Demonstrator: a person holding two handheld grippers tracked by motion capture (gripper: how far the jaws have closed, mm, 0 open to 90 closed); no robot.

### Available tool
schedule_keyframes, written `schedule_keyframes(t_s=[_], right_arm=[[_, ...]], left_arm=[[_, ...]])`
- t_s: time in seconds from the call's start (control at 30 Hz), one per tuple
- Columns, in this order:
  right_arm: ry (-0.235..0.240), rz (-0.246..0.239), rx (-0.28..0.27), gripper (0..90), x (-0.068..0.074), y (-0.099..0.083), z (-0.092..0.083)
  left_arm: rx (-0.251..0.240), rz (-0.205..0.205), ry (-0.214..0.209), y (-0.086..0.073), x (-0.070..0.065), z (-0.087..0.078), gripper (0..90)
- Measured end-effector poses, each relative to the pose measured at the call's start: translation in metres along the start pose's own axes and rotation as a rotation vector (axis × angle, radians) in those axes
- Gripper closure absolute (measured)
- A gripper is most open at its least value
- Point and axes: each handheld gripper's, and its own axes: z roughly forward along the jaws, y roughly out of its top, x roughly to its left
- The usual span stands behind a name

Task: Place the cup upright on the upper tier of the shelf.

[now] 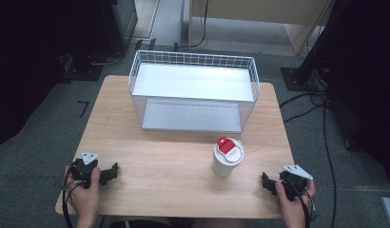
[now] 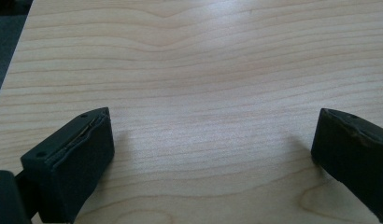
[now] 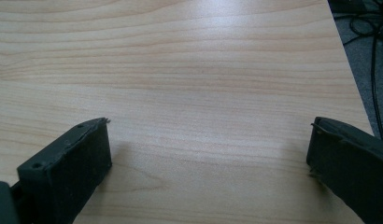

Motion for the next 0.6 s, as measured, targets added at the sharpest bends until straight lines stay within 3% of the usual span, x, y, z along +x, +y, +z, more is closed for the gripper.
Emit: schedule_keyframes(t_s=[0.2,0.3,0.33,0.6], right_arm=[[0.022,-0.014,0.001,0.0,0.001,-0.002,-0.002],[0.058,-0.007,0.001,0.0,0.004,-0.002,-0.004],[0.08,-0.012,0.002,0.0,0.008,-0.001,-0.005],[0.121,-0.029,-0.014,0.0,0.027,0.006,-0.011]], left_arm=[[0.0,0.0,0.0,0.0,0.0,0.0,0.0],[0.0,0.0,0.0,0.0,0.0,0.0,0.0],[0.0,0.001,0.0,0.0,0.0,0.0,0.0],[0.001,0.002,0.0,0.0,0.0,0.0,0.0]])
